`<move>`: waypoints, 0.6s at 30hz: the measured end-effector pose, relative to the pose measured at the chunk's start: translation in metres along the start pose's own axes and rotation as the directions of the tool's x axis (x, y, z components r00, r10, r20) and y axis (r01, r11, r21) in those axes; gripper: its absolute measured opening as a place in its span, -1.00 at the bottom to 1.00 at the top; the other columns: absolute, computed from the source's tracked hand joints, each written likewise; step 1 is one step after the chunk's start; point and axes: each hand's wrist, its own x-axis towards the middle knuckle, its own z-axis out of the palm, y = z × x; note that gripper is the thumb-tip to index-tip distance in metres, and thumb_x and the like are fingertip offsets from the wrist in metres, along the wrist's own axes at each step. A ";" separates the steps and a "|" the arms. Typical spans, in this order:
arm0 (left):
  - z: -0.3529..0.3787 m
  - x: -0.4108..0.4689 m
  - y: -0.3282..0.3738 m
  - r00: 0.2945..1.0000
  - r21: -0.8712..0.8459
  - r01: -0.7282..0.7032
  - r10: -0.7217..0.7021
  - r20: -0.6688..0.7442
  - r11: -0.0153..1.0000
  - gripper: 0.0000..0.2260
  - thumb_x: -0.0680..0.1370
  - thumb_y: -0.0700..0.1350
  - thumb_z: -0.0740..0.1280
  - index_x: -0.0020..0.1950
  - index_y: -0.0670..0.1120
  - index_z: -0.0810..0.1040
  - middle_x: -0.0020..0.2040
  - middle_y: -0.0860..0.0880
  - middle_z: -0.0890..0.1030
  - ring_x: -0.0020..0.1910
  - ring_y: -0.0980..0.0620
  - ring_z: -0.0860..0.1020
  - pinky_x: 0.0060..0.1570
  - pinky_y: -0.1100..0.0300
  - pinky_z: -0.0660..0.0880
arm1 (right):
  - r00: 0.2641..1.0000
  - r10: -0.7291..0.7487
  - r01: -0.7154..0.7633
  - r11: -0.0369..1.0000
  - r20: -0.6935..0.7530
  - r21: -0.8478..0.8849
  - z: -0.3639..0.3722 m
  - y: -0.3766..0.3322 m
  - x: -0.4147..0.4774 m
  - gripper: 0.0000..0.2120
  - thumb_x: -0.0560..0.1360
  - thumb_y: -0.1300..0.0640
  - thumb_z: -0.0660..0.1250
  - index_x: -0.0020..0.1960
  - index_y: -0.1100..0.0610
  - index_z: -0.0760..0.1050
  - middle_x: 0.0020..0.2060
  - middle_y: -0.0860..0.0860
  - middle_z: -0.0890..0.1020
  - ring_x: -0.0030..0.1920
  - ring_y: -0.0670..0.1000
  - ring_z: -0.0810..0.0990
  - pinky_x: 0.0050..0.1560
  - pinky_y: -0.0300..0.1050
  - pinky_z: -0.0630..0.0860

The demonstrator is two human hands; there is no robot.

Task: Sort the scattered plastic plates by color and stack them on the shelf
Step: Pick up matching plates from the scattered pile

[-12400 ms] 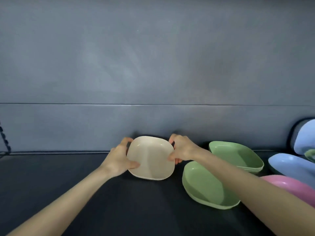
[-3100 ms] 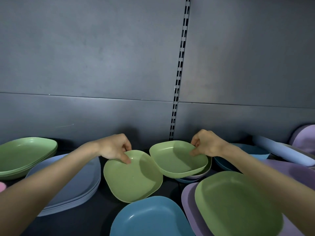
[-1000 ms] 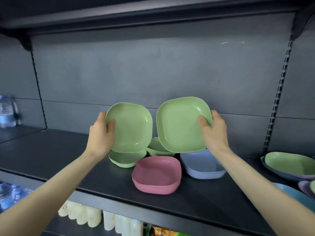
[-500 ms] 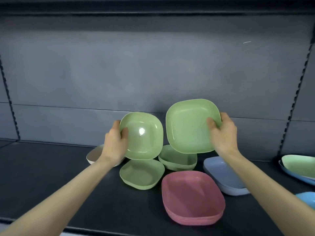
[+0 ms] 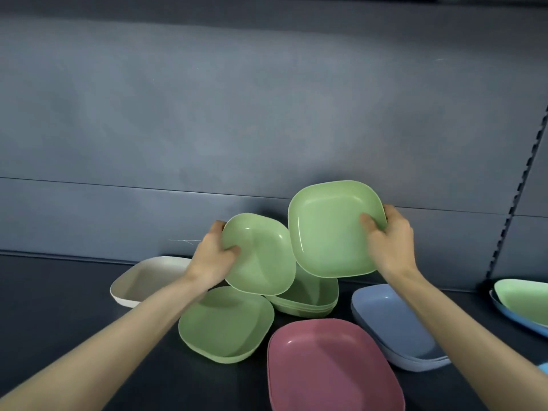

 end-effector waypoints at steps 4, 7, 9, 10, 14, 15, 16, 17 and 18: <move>-0.017 -0.003 -0.015 0.976 -0.041 0.067 -0.057 0.212 0.997 -0.58 0.46 -0.39 0.23 0.19 0.05 0.41 0.00 -0.03 0.59 -0.03 -0.05 0.58 -0.01 0.01 0.55 | 0.999 0.013 -0.013 1.000 0.047 -0.009 0.017 0.001 -0.001 -0.82 0.55 0.24 0.21 0.12 0.23 0.49 -0.12 0.07 0.56 -0.11 0.10 0.47 -0.14 -0.17 0.32; -0.036 -0.005 -0.028 0.938 -0.038 0.119 -0.100 0.331 0.992 -0.57 0.45 -0.37 0.30 0.16 0.10 0.46 0.06 -0.09 0.62 0.05 -0.12 0.60 0.09 -0.10 0.55 | 0.996 0.024 -0.023 1.000 0.081 -0.015 0.030 -0.001 -0.005 -0.82 0.56 0.23 0.22 0.12 0.22 0.48 -0.16 0.04 0.54 -0.12 0.09 0.46 -0.21 -0.17 0.31; -0.044 -0.007 -0.035 0.924 0.011 0.127 -0.122 0.361 0.992 -0.62 0.48 -0.35 0.33 0.16 0.06 0.47 0.04 -0.09 0.62 0.01 -0.09 0.62 -0.01 0.01 0.58 | 0.995 0.037 -0.035 0.999 0.096 -0.018 0.037 -0.004 -0.009 -0.84 0.56 0.22 0.22 0.11 0.22 0.48 -0.17 0.05 0.54 -0.12 0.10 0.46 -0.22 -0.16 0.32; -0.048 -0.008 -0.038 0.921 0.040 0.122 -0.128 0.367 0.992 -0.64 0.49 -0.33 0.34 0.16 0.05 0.46 0.02 -0.07 0.63 -0.02 -0.07 0.62 -0.08 0.07 0.58 | 0.994 0.044 -0.042 0.999 0.103 -0.024 0.041 -0.005 -0.011 -0.84 0.56 0.22 0.22 0.10 0.22 0.48 -0.15 0.06 0.55 -0.11 0.11 0.46 -0.19 -0.16 0.32; -0.056 -0.010 -0.046 0.915 0.133 0.072 -0.119 0.385 0.989 -0.70 0.49 -0.28 0.36 0.12 0.02 0.46 -0.02 -0.04 0.61 -0.04 -0.03 0.60 -0.08 0.14 0.53 | 0.993 0.066 -0.061 0.996 0.098 -0.058 0.046 -0.014 -0.021 -0.87 0.55 0.21 0.22 0.07 0.20 0.48 -0.15 0.09 0.55 -0.13 0.12 0.45 -0.17 -0.16 0.31; -0.056 -0.010 -0.048 0.915 0.160 0.052 -0.111 0.387 0.986 -0.72 0.49 -0.27 0.36 0.12 0.01 0.45 -0.03 -0.04 0.61 -0.04 -0.02 0.59 -0.07 0.15 0.52 | 0.994 0.065 -0.059 0.996 0.088 -0.071 0.045 -0.016 -0.024 -0.85 0.55 0.21 0.22 0.08 0.21 0.48 -0.14 0.09 0.55 -0.12 0.13 0.46 -0.17 -0.16 0.31; -0.055 -0.010 -0.049 0.916 0.188 0.031 -0.104 0.387 0.982 -0.73 0.49 -0.26 0.37 0.12 -0.01 0.45 -0.03 -0.04 0.61 -0.03 -0.02 0.58 -0.06 0.15 0.52 | 0.995 0.063 -0.056 0.995 0.077 -0.085 0.043 -0.018 -0.026 -0.84 0.55 0.21 0.23 0.09 0.22 0.48 -0.13 0.10 0.55 -0.12 0.13 0.46 -0.17 -0.15 0.32; -0.053 -0.010 -0.051 0.916 0.214 0.012 -0.096 0.390 0.977 -0.73 0.48 -0.24 0.37 0.12 -0.02 0.44 -0.03 -0.04 0.61 -0.02 -0.02 0.58 -0.05 0.13 0.51 | 0.996 0.060 -0.053 0.994 0.066 -0.100 0.041 -0.020 -0.029 -0.84 0.54 0.21 0.23 0.09 0.23 0.48 -0.13 0.10 0.56 -0.12 0.14 0.46 -0.17 -0.14 0.32; -0.051 -0.010 -0.052 0.914 0.246 -0.014 -0.087 0.396 0.969 -0.73 0.48 -0.23 0.38 0.13 -0.04 0.44 -0.02 -0.05 0.60 0.00 -0.04 0.57 -0.03 0.11 0.51 | 0.997 0.058 -0.052 0.992 0.054 -0.112 0.039 -0.021 -0.031 -0.84 0.54 0.22 0.23 0.08 0.25 0.48 -0.13 0.11 0.55 -0.12 0.14 0.46 -0.17 -0.14 0.32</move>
